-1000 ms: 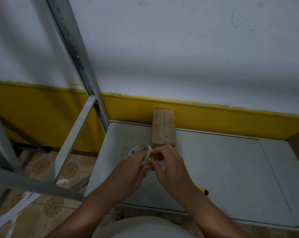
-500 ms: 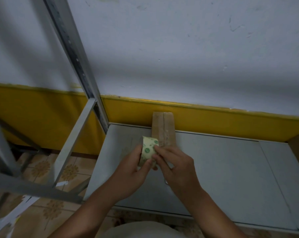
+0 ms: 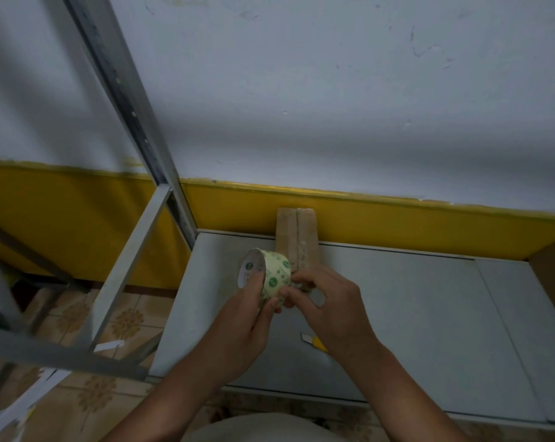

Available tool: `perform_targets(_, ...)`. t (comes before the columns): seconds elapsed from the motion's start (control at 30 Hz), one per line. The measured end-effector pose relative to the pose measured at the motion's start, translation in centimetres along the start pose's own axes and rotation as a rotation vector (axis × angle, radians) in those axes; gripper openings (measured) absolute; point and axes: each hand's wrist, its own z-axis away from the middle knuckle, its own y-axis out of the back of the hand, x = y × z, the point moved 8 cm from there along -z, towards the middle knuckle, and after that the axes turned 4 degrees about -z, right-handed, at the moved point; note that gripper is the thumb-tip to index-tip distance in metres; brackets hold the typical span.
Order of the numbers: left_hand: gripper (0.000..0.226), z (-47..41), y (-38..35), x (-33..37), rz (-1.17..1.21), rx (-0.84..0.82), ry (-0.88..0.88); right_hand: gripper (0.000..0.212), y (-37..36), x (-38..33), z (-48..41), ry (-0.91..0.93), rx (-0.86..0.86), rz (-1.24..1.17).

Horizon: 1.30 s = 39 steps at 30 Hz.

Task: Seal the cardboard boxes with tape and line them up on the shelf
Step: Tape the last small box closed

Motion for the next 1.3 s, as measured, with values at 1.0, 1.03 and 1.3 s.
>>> perform_targets(1.0, 0.031, -0.6, -0.2, -1.5, -0.2, 0.0, -0.101, 0.008, -0.9, -0.7, 0.1, 0.014, -0.051, 0.004)
perform_targets(1.03, 0.03, -0.7, -0.2, -1.6, -0.206, 0.003, -0.103, 0.009, -1.0, -0.9, 0.0, 0.02, -0.047, 0.003)
perform_targets(1.3, 0.045, -1.0, 0.0, -1.3, -0.272, 0.088, -0.077, 0.029, -0.2, -0.1, 0.1, -0.199, 0.05, -0.183)
